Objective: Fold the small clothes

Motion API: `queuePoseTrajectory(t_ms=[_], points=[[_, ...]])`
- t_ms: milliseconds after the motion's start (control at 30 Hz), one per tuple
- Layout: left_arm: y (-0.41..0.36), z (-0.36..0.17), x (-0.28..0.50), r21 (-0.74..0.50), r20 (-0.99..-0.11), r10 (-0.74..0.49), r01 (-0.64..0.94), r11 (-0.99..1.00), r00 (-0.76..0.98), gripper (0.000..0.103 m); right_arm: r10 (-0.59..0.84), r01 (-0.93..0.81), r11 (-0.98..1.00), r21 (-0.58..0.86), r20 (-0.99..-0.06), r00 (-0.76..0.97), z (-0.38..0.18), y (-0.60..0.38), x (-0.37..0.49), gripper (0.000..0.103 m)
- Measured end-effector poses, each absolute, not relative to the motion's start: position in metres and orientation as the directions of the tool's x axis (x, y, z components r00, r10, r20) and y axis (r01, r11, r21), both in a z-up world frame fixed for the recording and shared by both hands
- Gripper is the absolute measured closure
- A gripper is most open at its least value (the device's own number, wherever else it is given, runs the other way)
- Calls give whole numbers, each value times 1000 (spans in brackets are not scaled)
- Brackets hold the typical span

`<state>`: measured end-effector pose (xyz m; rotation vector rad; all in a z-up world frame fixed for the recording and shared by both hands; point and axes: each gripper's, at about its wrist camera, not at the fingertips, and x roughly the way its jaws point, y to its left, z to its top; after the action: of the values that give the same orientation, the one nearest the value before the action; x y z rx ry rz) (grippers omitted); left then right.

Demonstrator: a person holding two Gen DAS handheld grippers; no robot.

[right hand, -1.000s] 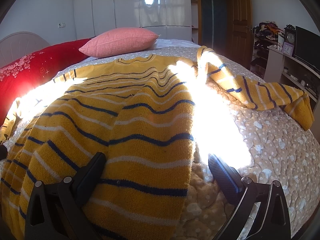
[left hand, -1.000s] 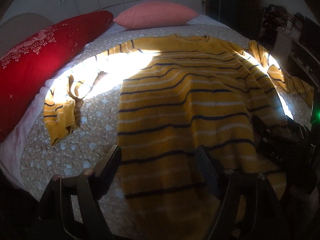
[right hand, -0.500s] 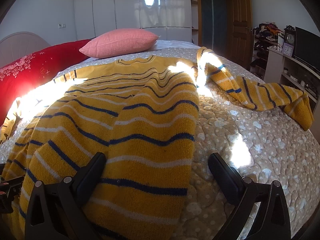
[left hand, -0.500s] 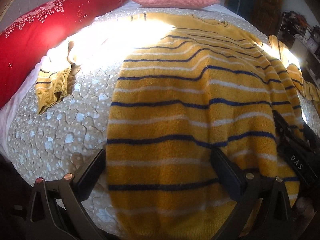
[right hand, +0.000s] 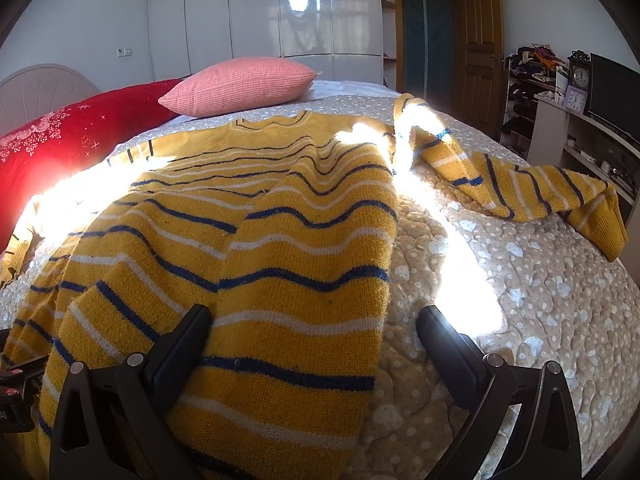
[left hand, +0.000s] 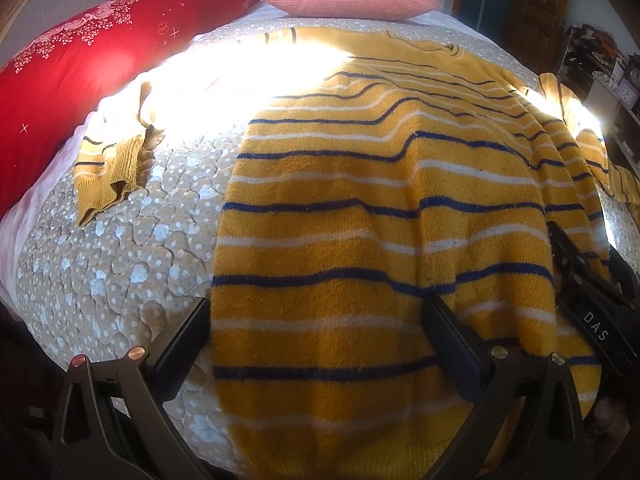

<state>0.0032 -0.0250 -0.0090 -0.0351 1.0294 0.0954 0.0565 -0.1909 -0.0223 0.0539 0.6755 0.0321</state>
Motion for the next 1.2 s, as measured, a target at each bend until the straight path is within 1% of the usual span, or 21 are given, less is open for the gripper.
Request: queuePoseTrajectory(t_ms=[1200], points=[[-17,-8,-1,24,-852,67,-89,996,519,0,47,-13,998,60,-624,780,-22,-191,57,0]])
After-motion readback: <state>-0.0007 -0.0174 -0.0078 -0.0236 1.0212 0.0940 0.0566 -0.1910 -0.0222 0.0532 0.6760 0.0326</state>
